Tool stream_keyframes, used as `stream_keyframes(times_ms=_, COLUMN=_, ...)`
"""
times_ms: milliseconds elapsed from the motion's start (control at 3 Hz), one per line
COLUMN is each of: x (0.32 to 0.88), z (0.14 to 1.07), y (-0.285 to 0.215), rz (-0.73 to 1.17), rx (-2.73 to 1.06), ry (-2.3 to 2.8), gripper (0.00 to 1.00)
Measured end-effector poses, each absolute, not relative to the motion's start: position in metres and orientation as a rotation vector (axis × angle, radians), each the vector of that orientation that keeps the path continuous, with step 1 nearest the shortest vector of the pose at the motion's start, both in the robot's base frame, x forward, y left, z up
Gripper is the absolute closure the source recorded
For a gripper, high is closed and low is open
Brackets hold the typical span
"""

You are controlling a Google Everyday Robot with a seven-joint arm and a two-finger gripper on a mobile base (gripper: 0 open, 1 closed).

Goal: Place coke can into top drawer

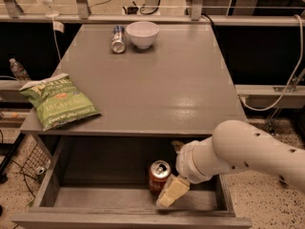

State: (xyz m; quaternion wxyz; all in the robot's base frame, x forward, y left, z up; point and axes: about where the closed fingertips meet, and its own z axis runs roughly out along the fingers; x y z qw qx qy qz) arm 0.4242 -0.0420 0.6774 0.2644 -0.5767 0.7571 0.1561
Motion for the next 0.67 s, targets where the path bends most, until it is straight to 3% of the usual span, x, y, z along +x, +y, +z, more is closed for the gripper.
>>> stream_keyframes(times_ms=667, x=0.413, z=0.707, y=-0.104, rz=0.323, rx=-1.364, ry=2.119, gripper=0.0)
